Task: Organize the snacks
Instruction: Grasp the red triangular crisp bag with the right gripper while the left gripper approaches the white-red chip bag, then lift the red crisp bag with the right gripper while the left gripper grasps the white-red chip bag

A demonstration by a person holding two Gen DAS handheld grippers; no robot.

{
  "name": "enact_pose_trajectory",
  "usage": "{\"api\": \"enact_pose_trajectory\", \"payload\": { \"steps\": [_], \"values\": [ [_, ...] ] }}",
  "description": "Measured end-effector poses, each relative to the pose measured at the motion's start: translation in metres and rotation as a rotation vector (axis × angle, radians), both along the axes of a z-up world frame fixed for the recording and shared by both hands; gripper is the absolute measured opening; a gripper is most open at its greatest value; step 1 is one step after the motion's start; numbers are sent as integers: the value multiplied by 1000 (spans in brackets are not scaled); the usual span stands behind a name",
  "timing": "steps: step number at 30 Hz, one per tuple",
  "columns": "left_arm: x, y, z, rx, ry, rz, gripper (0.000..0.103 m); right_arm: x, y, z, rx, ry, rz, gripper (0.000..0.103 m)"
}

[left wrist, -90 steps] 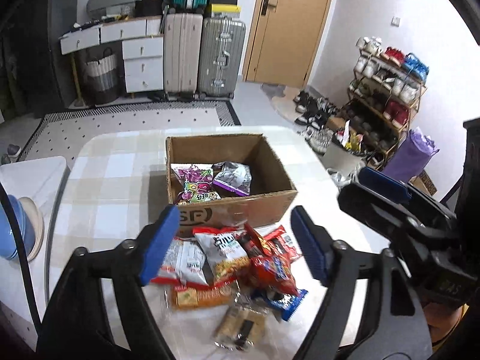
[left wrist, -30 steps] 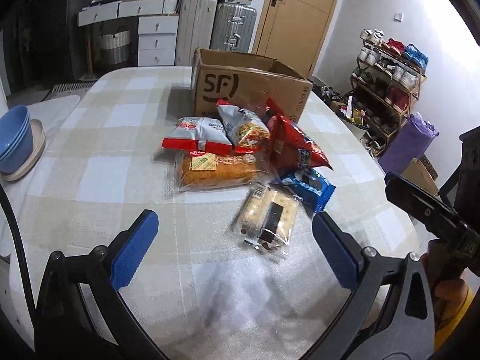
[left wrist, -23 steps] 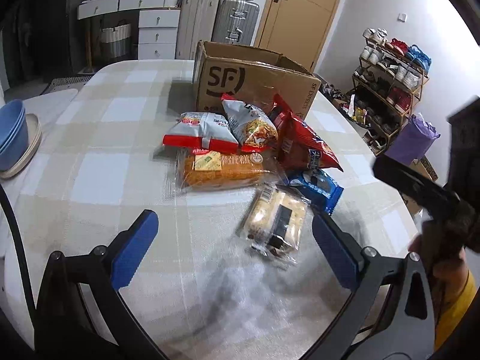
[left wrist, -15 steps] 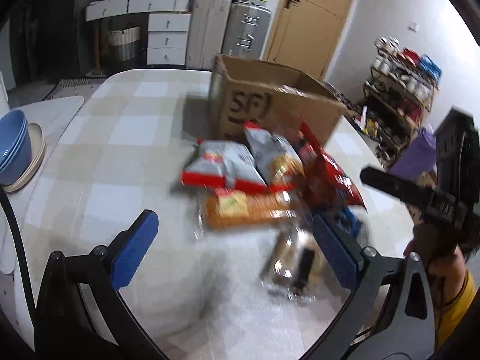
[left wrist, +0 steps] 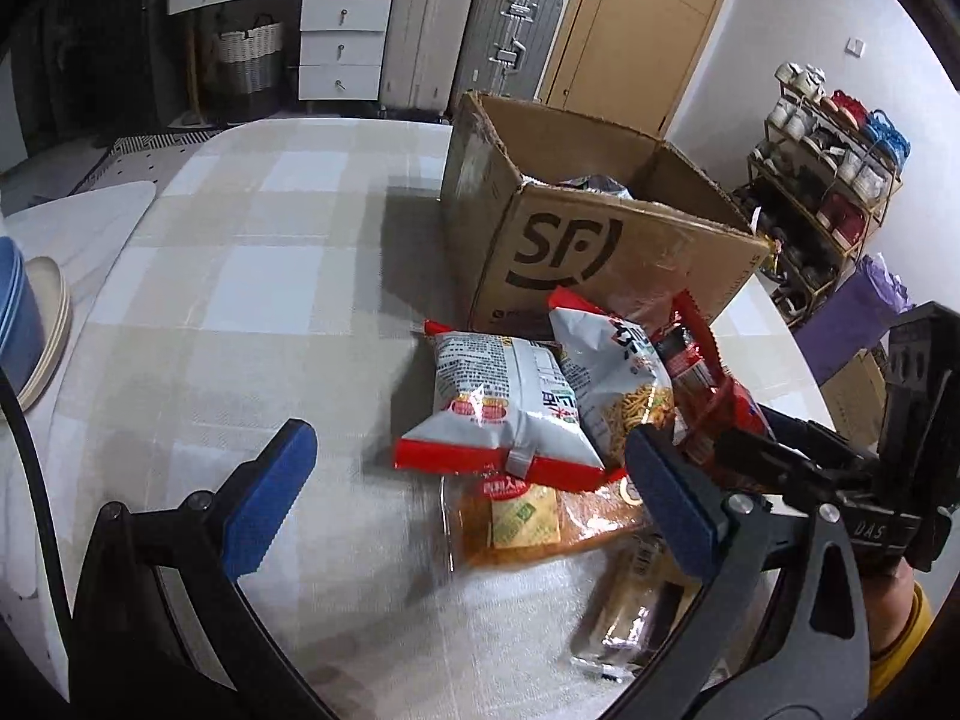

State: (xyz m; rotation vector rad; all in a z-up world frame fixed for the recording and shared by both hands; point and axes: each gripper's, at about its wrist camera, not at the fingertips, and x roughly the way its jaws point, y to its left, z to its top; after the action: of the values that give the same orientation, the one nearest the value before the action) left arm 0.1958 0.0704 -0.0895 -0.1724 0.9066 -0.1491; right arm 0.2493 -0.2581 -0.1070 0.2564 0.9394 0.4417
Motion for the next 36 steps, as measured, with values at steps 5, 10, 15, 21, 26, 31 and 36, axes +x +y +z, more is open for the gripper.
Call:
{"api": "enact_pose_trajectory", "payload": {
  "steps": [5, 10, 15, 21, 26, 31, 36],
  "values": [
    [7, 1, -3, 16, 4, 15, 103, -4, 3, 0, 4, -19, 27, 69],
    [10, 3, -3, 20, 16, 19, 103, -8, -4, -3, 58, -21, 29, 61],
    [8, 5, -4, 40, 17, 14, 103, -17, -14, 1, 127, -54, 9, 58],
    [14, 4, -5, 6, 64, -7, 102, -25, -27, 2, 224, -75, 17, 58],
    [27, -13, -7, 49, 85, -31, 103, -30, -35, -1, 269, -85, 16, 58],
    [47, -26, -18, 90, 144, -58, 103, -37, -38, 0, 289, -111, 35, 58],
    [55, -24, -26, 94, 180, -28, 99, -40, -45, -1, 319, -114, 35, 58]
  ]
}}
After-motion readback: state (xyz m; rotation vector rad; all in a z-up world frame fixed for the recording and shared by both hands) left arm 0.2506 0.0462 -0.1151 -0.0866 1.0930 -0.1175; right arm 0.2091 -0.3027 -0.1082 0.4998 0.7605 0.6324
